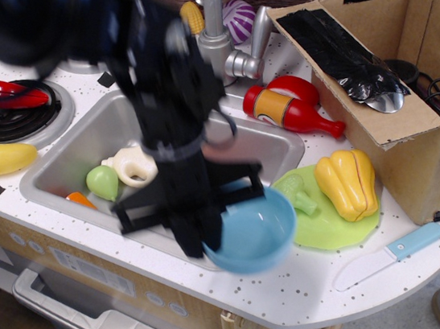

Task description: Pick up bowl and put in small4fbox

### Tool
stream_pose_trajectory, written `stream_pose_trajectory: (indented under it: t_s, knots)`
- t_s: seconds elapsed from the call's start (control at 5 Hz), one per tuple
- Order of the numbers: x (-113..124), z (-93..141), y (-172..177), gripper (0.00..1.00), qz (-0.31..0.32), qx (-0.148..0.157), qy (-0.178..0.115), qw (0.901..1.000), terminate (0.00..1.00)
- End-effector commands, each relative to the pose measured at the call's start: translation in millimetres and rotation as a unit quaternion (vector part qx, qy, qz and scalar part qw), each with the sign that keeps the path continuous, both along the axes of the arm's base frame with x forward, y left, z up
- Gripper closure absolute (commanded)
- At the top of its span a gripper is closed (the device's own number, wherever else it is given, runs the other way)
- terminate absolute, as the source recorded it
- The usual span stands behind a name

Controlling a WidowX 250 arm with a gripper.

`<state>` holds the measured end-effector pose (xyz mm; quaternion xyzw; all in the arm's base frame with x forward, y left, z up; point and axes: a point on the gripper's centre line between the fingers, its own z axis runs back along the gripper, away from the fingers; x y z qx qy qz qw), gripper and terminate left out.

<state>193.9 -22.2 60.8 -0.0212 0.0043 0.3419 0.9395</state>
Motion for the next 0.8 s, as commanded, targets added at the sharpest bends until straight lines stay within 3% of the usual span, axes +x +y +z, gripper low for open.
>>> stream_pose_trajectory:
  t_s: [0.0, 0.2, 0.4, 0.6]
  knots:
    - [35, 79, 15, 1.0, -0.007, 0.034, -0.001, 0.9994, 0.0]
    - [50, 112, -9, 1.0, -0.021, 0.06, -0.035, 0.9974, 0.0]
    - [76, 128, -39, 1.0, -0.062, 0.08, -0.074, 0.9921, 0.0]
    - [104, 127, -64, 1.0, -0.086, 0.083, -0.112, 0.9865, 0.0]
